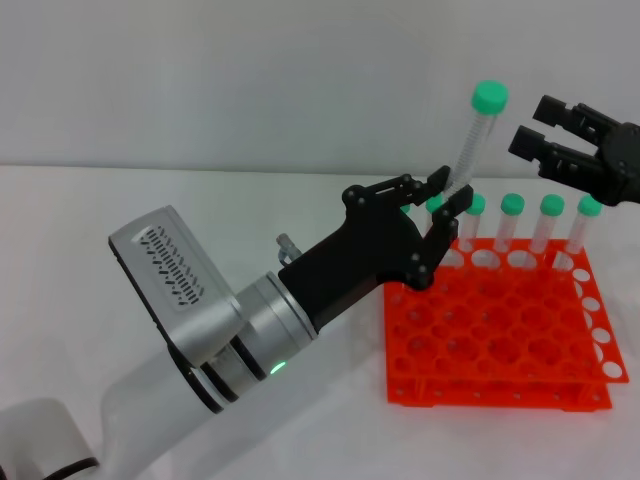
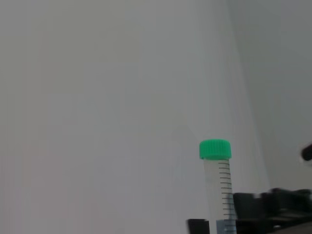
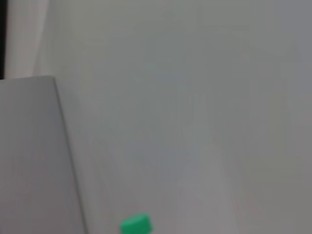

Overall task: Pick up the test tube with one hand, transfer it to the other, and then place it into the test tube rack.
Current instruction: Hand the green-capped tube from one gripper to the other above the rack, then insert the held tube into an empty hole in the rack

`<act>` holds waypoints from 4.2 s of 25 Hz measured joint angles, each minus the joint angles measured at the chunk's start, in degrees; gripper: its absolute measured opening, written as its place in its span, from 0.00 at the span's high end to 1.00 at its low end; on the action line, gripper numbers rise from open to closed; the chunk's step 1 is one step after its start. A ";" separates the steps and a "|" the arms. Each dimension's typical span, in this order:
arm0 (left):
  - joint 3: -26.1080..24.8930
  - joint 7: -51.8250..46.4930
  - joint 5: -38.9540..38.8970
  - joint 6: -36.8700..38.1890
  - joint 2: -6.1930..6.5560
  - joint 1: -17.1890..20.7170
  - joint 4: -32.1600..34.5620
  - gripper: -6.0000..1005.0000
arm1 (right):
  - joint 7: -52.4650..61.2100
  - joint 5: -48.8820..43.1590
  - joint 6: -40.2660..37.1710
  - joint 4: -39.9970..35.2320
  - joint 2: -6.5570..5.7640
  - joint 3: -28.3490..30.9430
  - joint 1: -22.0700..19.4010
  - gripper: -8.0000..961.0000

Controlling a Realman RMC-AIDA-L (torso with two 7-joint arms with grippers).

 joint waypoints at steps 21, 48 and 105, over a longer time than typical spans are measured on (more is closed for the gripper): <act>-2.30 -0.61 -0.18 -3.84 -0.15 0.80 2.58 0.80 | 0.47 -3.54 -1.34 -2.34 1.11 0.15 2.77 0.09; -3.02 -0.55 -0.20 -6.80 -0.09 0.84 2.93 0.80 | 1.48 -7.78 3.20 -4.32 1.83 0.69 4.41 0.62; -29.20 2.50 -14.48 -4.31 0.45 19.19 -4.86 0.16 | -16.01 -8.25 25.92 -4.50 12.24 7.34 -0.85 0.76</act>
